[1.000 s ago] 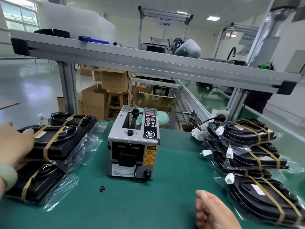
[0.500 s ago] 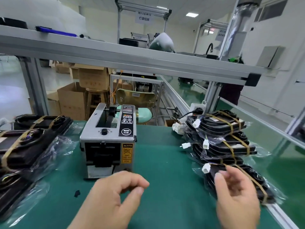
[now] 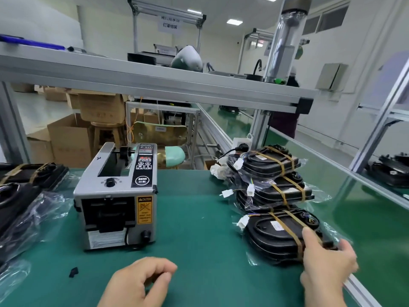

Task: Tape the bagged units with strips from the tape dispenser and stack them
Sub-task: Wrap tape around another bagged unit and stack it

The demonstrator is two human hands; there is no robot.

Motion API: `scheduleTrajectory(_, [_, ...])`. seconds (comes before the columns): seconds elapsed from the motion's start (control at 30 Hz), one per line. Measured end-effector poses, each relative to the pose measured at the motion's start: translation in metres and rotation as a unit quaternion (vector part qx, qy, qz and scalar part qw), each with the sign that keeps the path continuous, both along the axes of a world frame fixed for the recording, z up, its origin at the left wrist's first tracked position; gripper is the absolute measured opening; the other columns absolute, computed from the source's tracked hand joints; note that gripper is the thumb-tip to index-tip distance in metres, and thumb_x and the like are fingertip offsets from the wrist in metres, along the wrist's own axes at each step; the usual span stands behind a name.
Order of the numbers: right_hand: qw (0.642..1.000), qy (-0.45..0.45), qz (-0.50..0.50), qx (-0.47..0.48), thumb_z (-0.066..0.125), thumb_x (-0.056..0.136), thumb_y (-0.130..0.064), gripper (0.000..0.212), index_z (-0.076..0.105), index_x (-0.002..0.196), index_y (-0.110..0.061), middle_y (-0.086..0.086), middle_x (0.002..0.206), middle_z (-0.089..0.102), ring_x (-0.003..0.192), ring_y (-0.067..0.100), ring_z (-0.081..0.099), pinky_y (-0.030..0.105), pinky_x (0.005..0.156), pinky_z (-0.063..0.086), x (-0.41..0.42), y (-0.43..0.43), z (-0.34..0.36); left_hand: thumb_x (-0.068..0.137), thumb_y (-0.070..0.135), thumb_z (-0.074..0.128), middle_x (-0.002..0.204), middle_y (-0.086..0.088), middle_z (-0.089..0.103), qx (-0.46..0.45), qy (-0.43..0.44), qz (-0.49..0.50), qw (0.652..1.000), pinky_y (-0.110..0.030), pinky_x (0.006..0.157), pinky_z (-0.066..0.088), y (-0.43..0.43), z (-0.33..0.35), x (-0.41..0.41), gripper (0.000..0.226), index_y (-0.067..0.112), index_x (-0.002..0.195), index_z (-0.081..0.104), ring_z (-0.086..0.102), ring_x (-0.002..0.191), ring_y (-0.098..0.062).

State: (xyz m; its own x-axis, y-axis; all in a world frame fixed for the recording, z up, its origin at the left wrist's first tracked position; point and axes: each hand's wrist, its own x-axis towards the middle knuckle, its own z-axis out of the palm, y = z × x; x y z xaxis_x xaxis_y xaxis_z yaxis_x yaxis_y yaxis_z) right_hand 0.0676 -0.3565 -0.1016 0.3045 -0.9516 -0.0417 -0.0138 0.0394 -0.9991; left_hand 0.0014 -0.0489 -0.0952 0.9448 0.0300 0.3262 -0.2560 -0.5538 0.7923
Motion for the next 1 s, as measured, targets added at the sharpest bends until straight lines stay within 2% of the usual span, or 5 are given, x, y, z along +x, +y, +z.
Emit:
scheduleTrajectory(0.2, [0.965,-0.129,0.022,0.225,0.086,0.066,-0.028,0.078,0.040,0.128,-0.013,0.009,0.127,0.052,0.096,0.024,0.058,0.041,0.090,0.050,-0.004,0.009,0.010,0.067,-0.004,0.078,0.064,0.027,0.067,-0.017,-0.007,0.017,1.000,0.004,0.067,0.039,0.000,0.003,-0.004,0.058,0.052,0.077,0.067,0.063,0.067,0.011])
scheduleTrajectory(0.33, [0.947,-0.133,0.095,0.275,0.078,0.074,-0.007,0.029,0.058,0.095,-0.007,0.011,0.099,0.069,0.074,0.027,0.067,0.051,0.079,0.055,-0.009,0.023,0.012,0.069,-0.004,0.077,0.064,0.026,0.067,-0.031,-0.014,0.027,0.999,0.004,0.067,0.040,0.001,0.005,-0.004,0.057,0.051,0.079,0.067,0.064,0.066,0.009])
scheduleTrajectory(0.5, [0.955,-0.243,0.142,0.097,0.068,0.076,0.010,0.032,0.055,0.081,-0.019,-0.011,0.064,0.068,0.057,0.005,0.065,0.025,0.057,0.058,-0.019,0.039,0.017,0.069,-0.006,0.076,0.063,0.025,0.067,-0.048,-0.020,0.032,0.998,0.004,0.066,0.040,0.003,0.005,-0.005,0.058,0.051,0.079,0.067,0.065,0.064,0.008])
scheduleTrajectory(0.73, [0.866,-0.296,0.383,-0.129,0.068,0.045,0.016,0.077,0.063,0.096,-0.041,-0.011,0.086,0.073,0.072,0.004,0.070,0.015,0.061,0.053,-0.046,0.095,0.030,0.072,0.025,0.070,0.085,0.018,0.072,-0.082,-0.152,0.020,0.985,-0.006,0.074,0.047,0.000,0.024,-0.015,0.028,0.043,0.092,0.069,0.067,0.076,-0.006])
scheduleTrajectory(1.0, [0.734,-0.295,0.580,-0.196,0.067,0.055,-0.003,0.061,0.054,0.102,-0.039,-0.007,0.107,0.068,0.095,0.015,0.068,0.021,0.074,0.053,-0.054,0.125,0.040,0.060,0.040,0.071,0.144,0.031,0.037,-0.122,-0.163,-0.093,0.975,-0.041,0.105,0.038,0.016,0.066,-0.009,0.093,0.052,0.141,0.028,0.037,0.135,0.001])
